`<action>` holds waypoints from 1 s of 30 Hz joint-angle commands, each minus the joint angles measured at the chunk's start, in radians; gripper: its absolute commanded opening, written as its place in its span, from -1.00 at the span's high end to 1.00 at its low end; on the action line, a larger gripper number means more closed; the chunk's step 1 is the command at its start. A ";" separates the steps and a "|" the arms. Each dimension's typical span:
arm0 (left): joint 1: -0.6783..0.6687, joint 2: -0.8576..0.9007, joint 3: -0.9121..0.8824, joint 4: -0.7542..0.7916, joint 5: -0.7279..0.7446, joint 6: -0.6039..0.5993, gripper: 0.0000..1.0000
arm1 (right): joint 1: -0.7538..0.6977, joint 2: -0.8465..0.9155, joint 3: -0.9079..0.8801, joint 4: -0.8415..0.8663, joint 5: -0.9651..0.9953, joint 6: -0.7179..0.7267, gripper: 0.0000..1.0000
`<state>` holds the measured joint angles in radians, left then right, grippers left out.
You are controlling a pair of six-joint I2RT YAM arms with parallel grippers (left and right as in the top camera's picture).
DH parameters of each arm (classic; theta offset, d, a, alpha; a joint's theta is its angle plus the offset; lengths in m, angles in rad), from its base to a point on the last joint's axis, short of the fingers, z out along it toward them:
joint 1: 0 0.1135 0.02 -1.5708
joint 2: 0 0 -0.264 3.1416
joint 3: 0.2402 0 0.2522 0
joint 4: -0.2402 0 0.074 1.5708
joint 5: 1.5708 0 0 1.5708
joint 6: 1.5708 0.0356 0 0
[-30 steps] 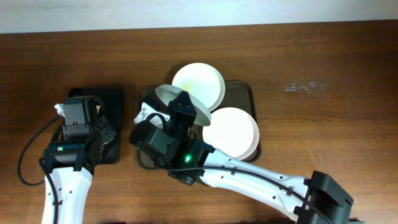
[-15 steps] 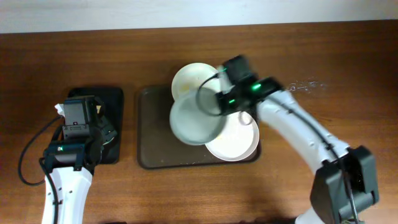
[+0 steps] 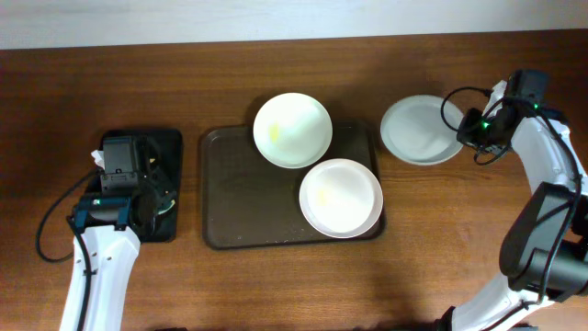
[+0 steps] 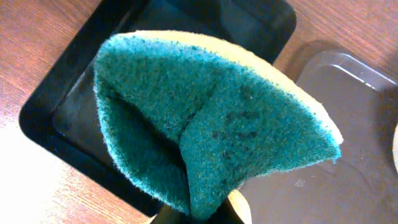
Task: Clean dirty plates on tray and stack at the side
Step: 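Grasp the lower-left plate rim with the right gripper, then scrub the lower-left plate with the sponge in the left gripper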
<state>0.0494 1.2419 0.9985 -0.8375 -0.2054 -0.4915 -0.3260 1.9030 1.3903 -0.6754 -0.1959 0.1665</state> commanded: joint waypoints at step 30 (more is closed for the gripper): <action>0.006 0.000 0.002 0.018 0.053 -0.005 1.00 | 0.800 0.203 0.003 0.413 0.050 0.171 0.85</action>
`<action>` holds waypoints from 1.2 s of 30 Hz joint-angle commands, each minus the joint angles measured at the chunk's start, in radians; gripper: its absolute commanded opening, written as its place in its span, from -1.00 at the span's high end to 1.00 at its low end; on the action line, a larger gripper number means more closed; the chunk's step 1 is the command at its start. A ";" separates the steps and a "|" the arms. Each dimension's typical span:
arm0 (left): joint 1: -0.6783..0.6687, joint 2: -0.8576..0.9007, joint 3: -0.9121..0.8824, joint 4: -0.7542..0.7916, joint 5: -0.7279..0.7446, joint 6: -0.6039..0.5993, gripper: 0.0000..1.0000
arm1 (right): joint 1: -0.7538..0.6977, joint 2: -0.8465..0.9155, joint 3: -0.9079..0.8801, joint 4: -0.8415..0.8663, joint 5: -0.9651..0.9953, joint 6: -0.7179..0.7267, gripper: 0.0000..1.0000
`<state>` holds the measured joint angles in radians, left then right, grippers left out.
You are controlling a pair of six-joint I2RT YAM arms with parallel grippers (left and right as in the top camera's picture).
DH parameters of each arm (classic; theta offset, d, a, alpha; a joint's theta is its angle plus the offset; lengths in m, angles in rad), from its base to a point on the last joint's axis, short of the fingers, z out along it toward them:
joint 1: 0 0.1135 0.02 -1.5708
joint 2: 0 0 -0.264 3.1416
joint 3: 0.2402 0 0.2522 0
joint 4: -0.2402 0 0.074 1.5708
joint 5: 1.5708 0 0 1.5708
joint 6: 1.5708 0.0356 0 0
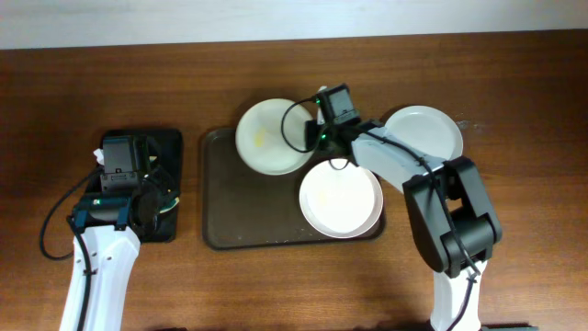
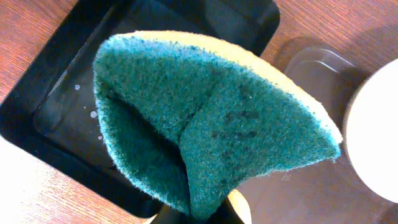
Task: Clean dirty plates on tray and stack at the side
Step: 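Scrub the lower-left plate with the sponge in the left gripper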
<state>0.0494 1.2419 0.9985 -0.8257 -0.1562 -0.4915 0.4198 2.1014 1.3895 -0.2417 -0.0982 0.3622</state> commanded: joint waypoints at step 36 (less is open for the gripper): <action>-0.204 0.457 0.002 0.251 0.538 0.069 1.00 | 0.193 0.060 0.003 -0.361 -0.108 -0.069 0.92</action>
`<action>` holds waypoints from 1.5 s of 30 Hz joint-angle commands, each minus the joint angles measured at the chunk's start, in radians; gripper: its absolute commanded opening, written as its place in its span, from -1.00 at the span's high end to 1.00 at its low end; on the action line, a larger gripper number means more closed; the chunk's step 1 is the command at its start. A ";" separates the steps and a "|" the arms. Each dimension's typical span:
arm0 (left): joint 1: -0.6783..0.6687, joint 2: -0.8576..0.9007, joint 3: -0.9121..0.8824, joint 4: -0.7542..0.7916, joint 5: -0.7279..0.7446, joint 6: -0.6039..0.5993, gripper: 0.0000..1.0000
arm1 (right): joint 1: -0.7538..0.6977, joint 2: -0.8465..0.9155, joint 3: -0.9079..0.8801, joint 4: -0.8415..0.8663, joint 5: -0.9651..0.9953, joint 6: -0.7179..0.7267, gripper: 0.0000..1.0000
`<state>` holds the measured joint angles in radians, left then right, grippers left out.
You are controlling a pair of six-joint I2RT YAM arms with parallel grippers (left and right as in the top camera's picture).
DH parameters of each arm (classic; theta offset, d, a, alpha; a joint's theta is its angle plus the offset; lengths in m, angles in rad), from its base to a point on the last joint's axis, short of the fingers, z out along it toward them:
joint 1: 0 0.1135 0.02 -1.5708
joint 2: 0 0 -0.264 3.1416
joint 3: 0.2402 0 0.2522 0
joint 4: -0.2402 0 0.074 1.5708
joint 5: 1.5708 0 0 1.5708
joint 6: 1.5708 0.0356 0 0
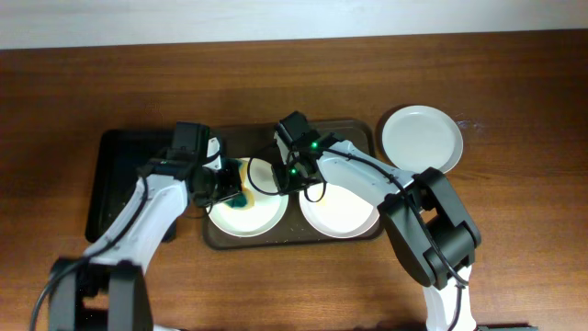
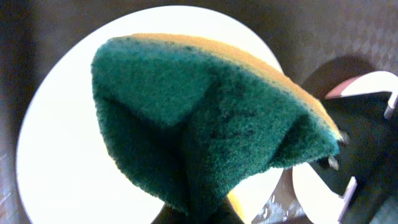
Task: Clean dirty plates on tray and stack at the side
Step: 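Scrub the lower-left plate with the sponge in the left gripper, then lift the plate with the right gripper and stack it on the side plate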
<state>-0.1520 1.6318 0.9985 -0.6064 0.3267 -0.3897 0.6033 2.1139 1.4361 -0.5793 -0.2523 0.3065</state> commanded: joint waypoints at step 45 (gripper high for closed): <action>-0.100 0.118 -0.015 -0.066 -0.384 -0.092 1.00 | 0.010 0.048 -0.043 -0.010 0.054 -0.013 0.92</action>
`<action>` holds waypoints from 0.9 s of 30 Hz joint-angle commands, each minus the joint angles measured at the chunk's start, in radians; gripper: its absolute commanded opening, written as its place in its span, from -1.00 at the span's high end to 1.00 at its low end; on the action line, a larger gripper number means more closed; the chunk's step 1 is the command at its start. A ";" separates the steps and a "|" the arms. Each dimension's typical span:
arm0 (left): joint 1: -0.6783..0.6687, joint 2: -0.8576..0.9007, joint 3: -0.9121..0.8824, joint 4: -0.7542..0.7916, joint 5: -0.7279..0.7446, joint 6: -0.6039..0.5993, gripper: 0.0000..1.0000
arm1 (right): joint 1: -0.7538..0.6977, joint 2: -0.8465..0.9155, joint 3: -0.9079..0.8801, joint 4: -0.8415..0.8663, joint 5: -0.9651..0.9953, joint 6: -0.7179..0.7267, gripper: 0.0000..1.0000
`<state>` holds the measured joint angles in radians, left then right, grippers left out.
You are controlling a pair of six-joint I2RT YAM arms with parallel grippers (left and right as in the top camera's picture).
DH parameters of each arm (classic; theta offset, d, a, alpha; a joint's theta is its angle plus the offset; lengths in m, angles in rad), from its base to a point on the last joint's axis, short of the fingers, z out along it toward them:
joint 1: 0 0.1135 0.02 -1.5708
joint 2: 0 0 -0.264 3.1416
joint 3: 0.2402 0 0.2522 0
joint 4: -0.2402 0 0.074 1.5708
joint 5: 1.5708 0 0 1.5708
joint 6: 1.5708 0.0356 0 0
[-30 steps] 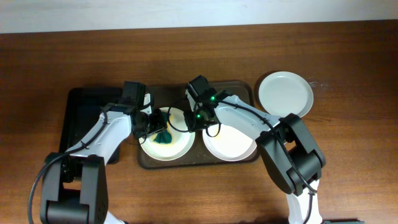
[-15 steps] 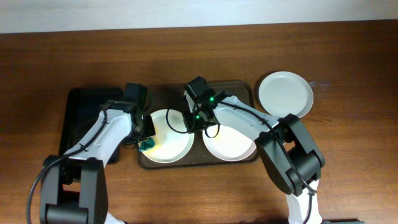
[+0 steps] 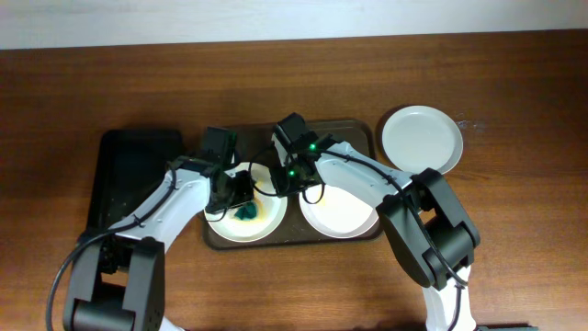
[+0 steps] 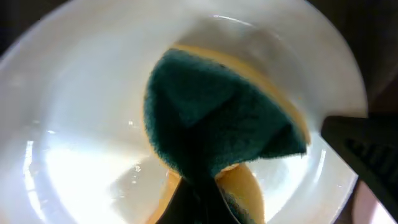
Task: Clean dirty plates on tray and stack at the side
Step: 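Lift the plate with the right gripper and stack it on the side plate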
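A white plate [image 3: 237, 223] lies on the left half of the brown tray [image 3: 352, 136]. My left gripper [image 3: 240, 197] is shut on a green and yellow sponge [image 3: 246, 212] and presses it into that plate. In the left wrist view the sponge [image 4: 214, 115] bulges against the wet plate [image 4: 74, 124], with my left gripper [image 4: 200, 208] at the bottom edge. My right gripper [image 3: 281, 178] grips the same plate's right rim; one of its dark fingers [image 4: 367, 152] shows at the plate's edge. A second plate [image 3: 344, 210] lies on the tray's right half.
A clean white plate [image 3: 422, 138] sits on the table to the right of the tray. A black tray [image 3: 129, 175] lies on the table at the left. The right arm reaches across the second plate from the front right.
My left gripper has moved to the right and down, and the sponge now presses flat into the plate's middle. The right gripper stays at the plate's rim.
First my left gripper held the sponge over the black tray and my right gripper was at the plate on the table, far right. The right gripper then stood at the rim of the tray's back plate. That plate then lay front left under the sponge.
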<state>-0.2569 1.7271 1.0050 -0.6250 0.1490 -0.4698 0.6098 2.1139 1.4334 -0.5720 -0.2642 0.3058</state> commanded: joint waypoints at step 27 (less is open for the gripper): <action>0.462 -0.463 0.093 -0.309 -0.148 0.016 1.00 | 0.527 -0.099 0.694 -0.628 1.609 -0.597 0.91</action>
<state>0.1997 1.2678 1.0866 -0.9325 -0.0101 -0.4709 1.1412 2.0388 2.1059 -1.2003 1.2957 -0.2855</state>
